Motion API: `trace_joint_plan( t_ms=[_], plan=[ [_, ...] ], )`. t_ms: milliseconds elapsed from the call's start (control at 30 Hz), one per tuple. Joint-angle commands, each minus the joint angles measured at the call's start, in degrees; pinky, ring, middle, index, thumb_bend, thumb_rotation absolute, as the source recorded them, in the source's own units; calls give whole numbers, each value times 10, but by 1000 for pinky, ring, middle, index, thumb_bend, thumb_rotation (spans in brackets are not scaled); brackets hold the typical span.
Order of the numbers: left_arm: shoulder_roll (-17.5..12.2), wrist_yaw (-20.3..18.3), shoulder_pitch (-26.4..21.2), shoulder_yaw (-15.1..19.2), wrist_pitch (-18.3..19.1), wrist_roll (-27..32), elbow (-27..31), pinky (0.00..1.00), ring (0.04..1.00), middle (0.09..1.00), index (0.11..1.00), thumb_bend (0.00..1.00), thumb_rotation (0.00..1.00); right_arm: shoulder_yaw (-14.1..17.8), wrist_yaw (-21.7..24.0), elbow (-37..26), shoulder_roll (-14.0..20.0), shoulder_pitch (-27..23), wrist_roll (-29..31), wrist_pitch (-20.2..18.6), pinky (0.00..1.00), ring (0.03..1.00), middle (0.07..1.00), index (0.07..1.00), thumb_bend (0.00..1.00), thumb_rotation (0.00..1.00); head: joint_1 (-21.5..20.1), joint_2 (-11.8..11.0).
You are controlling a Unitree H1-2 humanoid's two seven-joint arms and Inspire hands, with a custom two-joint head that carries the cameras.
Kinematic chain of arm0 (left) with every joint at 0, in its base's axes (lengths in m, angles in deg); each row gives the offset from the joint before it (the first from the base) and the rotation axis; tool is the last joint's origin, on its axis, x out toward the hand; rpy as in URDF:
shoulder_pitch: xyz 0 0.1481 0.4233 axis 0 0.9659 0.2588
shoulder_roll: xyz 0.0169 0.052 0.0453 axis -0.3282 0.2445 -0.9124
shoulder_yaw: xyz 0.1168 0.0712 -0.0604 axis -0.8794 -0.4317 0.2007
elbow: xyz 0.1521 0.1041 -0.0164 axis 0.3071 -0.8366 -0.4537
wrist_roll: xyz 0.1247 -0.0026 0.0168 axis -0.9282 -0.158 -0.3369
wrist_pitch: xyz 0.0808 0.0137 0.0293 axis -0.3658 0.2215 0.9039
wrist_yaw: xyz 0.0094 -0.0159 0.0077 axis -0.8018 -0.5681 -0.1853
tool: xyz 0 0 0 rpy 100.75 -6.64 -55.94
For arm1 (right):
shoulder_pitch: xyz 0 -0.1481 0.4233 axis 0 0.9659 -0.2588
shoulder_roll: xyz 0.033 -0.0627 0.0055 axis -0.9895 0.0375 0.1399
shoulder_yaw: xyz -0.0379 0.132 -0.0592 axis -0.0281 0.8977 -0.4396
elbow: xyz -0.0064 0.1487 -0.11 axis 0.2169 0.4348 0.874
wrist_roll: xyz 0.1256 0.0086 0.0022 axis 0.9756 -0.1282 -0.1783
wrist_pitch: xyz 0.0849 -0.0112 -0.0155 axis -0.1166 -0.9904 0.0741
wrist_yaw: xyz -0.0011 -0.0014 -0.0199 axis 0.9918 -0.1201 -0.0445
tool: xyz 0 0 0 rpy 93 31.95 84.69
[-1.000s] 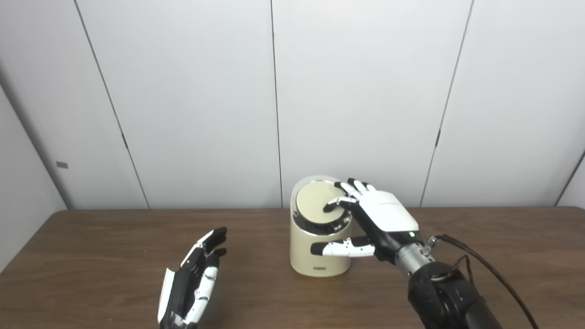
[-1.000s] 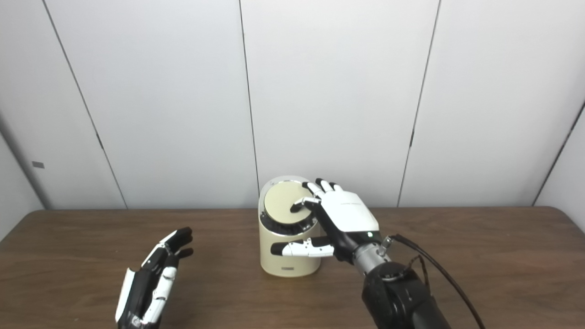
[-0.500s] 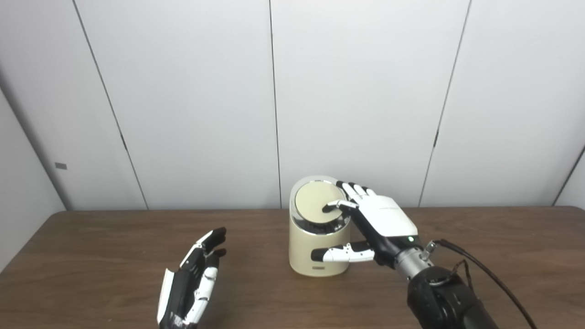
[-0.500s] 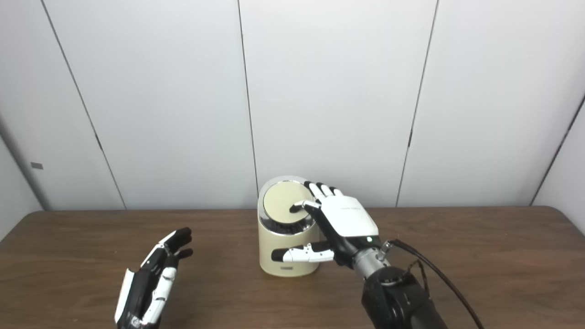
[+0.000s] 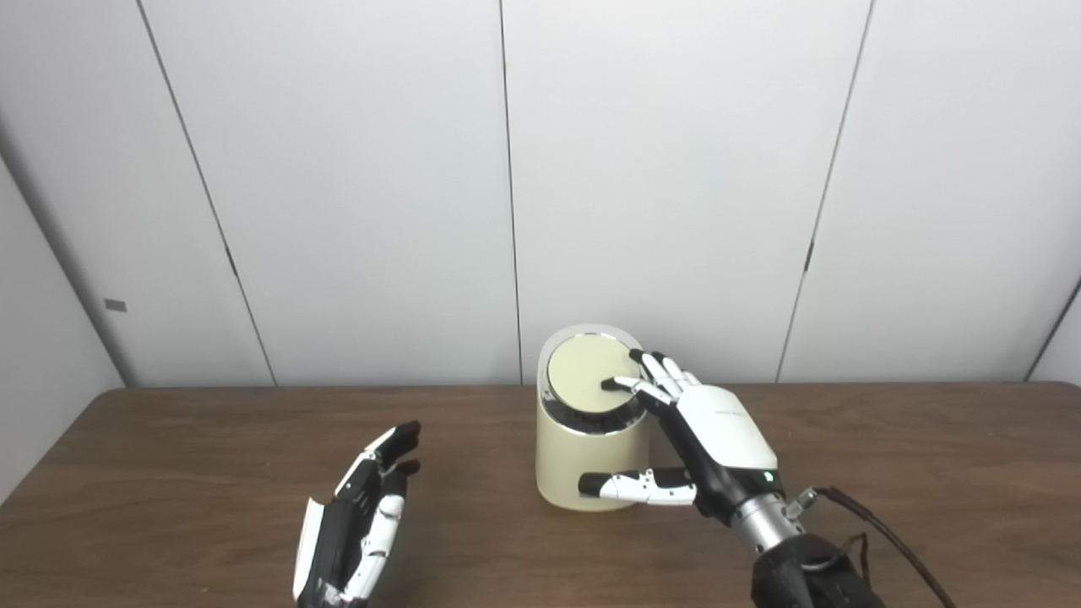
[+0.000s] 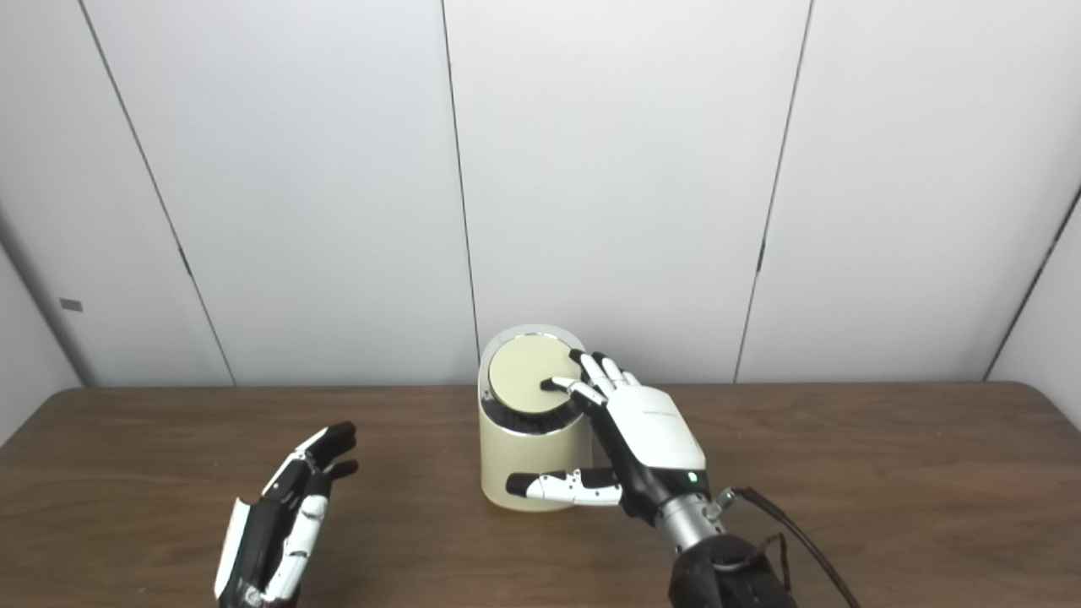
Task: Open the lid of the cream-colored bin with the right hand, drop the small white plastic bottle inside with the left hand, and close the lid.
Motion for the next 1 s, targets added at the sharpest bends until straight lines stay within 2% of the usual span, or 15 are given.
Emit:
trace_joint_plan(
  t_ms=[0, 167, 300, 333, 400, 433, 500, 533, 633, 700, 767, 800, 833, 900, 967],
  plan=[
    [-3, 7, -10, 4, -10, -7, 4, 799, 863, 864, 830, 405, 774, 20, -57, -6, -1, -16, 21, 48, 827, 936, 935, 836, 793, 766, 1, -1],
    [-3, 7, -13, 5, -15, -5, -8, 810, 865, 861, 827, 394, 768, 36, -83, 0, 4, -18, 36, 75, 885, 972, 966, 984, 794, 828, 1, -6],
    [-2, 5, -14, 5, -14, -2, -11, 815, 868, 866, 831, 392, 771, 44, -94, 4, 10, -14, 48, 90, 899, 965, 962, 996, 785, 830, 3, -7],
    [-1, 5, -13, 4, -13, -3, -10, 814, 869, 868, 833, 390, 775, 48, -102, 8, 12, -12, 57, 106, 891, 959, 960, 992, 763, 830, 2, -7],
    [-1, 5, -13, 4, -12, -4, -9, 815, 871, 869, 836, 374, 800, 54, -117, 19, 15, -8, 78, 139, 828, 938, 952, 977, 635, 810, 2, -7],
    [1, 6, -13, 4, -12, -1, -8, 815, 871, 869, 838, 368, 807, 59, -131, 28, 17, -2, 89, 165, 816, 934, 951, 974, 608, 804, 2, -7],
    [2, 5, -14, 5, -13, 6, -8, 800, 862, 864, 833, 265, 874, 69, -154, 42, 20, 11, 104, 208, 755, 888, 910, 923, 442, 813, 2, -7],
    [3, 6, -15, 6, -13, 6, -8, 799, 862, 864, 832, 238, 887, 75, -164, 49, 22, 22, 115, 233, 745, 878, 899, 908, 396, 833, 2, -7],
    [0, 13, -15, 7, -13, -12, -9, 784, 854, 859, 826, 193, 895, 93, -182, 61, 22, 57, 140, 273, 689, 821, 844, 826, 240, 751, 2, -8],
    [-2, 18, -14, 7, -9, -31, -11, 778, 854, 859, 829, 194, 832, 104, -185, 69, 16, 78, 153, 280, 665, 796, 825, 797, 181, 667, 2, -9],
    [-5, 26, -14, 9, -5, -46, -17, 764, 842, 847, 821, 191, 648, 114, -185, 81, 7, 95, 171, 280, 681, 803, 826, 801, 171, 639, 2, -11],
    [-5, 27, -14, 9, -4, -50, -20, 749, 832, 838, 812, 189, 518, 117, -185, 85, 4, 100, 176, 278, 696, 809, 832, 809, 178, 656, 2, -11],
    [-7, 31, -14, 10, -4, -58, -24, 741, 826, 833, 807, 192, 445, 120, -188, 93, -1, 106, 179, 279, 705, 813, 836, 813, 177, 664, 2, -10],
    [-10, 34, -12, 12, -3, -66, -27, 715, 812, 824, 800, 199, 373, 124, -194, 103, -9, 115, 182, 284, 709, 808, 831, 806, 201, 675, 0, -8],
    [-11, 37, -9, 14, -1, -72, -26, 703, 802, 817, 794, 200, 352, 127, -200, 111, -17, 123, 185, 286, 701, 801, 824, 797, 204, 666, -6, -6]
  ],
)
